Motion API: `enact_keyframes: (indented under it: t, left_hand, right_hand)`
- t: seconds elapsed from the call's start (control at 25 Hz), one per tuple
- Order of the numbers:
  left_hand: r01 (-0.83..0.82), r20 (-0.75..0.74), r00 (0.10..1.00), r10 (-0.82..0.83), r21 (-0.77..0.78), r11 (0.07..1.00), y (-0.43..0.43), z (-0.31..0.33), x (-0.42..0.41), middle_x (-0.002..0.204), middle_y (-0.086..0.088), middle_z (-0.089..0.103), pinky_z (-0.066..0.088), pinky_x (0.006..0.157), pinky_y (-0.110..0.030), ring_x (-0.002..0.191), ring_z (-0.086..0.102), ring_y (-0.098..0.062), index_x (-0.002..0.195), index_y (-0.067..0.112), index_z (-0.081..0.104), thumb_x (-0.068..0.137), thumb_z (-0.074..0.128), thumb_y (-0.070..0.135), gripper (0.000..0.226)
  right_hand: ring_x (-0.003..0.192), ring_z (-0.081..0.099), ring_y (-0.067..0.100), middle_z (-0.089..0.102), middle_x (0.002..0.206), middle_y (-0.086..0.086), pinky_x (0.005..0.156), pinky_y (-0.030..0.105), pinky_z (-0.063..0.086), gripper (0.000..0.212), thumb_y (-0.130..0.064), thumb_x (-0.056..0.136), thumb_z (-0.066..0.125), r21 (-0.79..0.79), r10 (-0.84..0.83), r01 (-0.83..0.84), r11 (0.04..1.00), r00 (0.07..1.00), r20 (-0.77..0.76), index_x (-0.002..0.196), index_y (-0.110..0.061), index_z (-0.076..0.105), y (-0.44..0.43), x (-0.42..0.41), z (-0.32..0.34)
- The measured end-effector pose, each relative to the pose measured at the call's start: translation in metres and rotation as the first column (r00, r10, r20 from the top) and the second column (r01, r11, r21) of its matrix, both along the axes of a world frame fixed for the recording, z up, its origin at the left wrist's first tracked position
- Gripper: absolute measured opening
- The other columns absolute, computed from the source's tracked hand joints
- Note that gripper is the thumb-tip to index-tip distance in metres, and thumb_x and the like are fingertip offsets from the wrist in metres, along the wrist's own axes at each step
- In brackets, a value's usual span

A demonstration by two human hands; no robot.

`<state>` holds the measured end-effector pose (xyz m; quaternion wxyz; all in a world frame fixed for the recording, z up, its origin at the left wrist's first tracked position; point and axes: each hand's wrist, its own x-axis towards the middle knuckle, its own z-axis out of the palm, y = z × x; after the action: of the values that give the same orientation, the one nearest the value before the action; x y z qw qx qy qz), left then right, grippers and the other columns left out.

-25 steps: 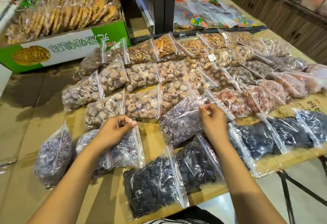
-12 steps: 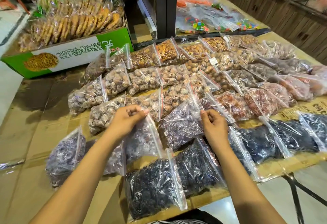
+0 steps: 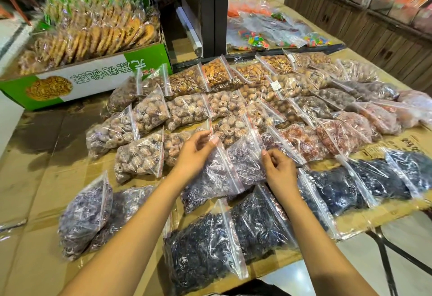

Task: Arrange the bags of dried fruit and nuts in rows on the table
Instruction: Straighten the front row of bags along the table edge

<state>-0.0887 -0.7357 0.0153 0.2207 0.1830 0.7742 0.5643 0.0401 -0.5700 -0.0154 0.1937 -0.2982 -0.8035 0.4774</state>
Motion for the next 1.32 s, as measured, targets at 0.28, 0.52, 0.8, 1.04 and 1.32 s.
enact_keyframes:
  t: [0.28,0.52,0.8,1.04,1.32]
  left_hand:
    - [-0.145,-0.393,0.919,0.033,-0.260,0.954,-0.125,0.021,0.005,0.140,0.012,0.043,0.044,0.096,-0.033,0.123,0.044,-0.007,0.139,0.028,0.044,0.090,0.053,0.046,0.053]
    - [-0.393,-0.436,0.888,0.144,-0.558,0.731,-0.231,-0.007,-0.028,0.136,-0.013,0.052,0.042,0.100,-0.052,0.123,0.049,-0.034,0.139,0.028,0.039,0.072,0.048,0.082,0.086]
    - [-0.276,-0.344,0.934,0.093,-0.534,0.799,-0.244,-0.046,-0.022,0.110,-0.003,0.063,0.048,0.087,-0.041,0.102,0.058,-0.025,0.116,0.023,0.057,0.059,0.035,0.096,0.095]
    - [-0.289,-0.201,0.948,0.248,-0.207,0.935,-0.258,-0.041,-0.024,0.083,0.013,0.069,0.050,0.072,-0.033,0.077,0.063,-0.005,0.087,0.036,0.065,0.058,0.062,0.081,0.053]
    - [-0.396,-0.094,0.914,0.396,0.018,0.918,-0.258,-0.045,-0.023,0.071,0.007,0.066,0.047,0.067,-0.036,0.066,0.060,-0.011,0.076,0.017,0.064,0.075,0.070,0.049,0.033]
  right_hand:
    - [0.094,0.058,0.028,0.060,0.098,0.006,0.080,0.043,0.051,0.028,-0.024,0.092,0.054,0.303,-0.181,0.124,0.945,0.969,0.170,0.114,-0.008,0.050,-0.020,-0.007,0.026]
    - [0.112,0.046,0.014,0.051,0.123,0.002,0.093,0.023,0.036,0.034,-0.028,0.093,0.052,0.344,0.389,-0.436,0.831,0.899,0.200,0.124,-0.014,0.049,-0.130,-0.047,0.084]
    - [0.129,0.043,0.035,0.036,0.147,0.018,0.103,0.039,0.040,0.065,-0.041,0.097,0.040,-0.067,0.474,-0.761,0.645,0.330,0.817,0.145,0.000,0.024,-0.225,-0.092,0.028]
    - [0.096,0.061,0.021,0.056,0.126,0.015,0.083,0.036,0.055,0.065,-0.020,0.088,0.063,-0.462,0.483,-0.242,0.853,0.701,0.525,0.139,-0.003,0.026,-0.225,-0.095,0.003]
    - [0.037,0.040,-0.001,0.050,0.062,-0.002,0.042,0.016,0.032,0.019,-0.009,0.097,0.047,-0.307,0.376,-0.311,0.899,0.909,0.180,0.083,-0.021,0.055,-0.236,-0.083,0.019]
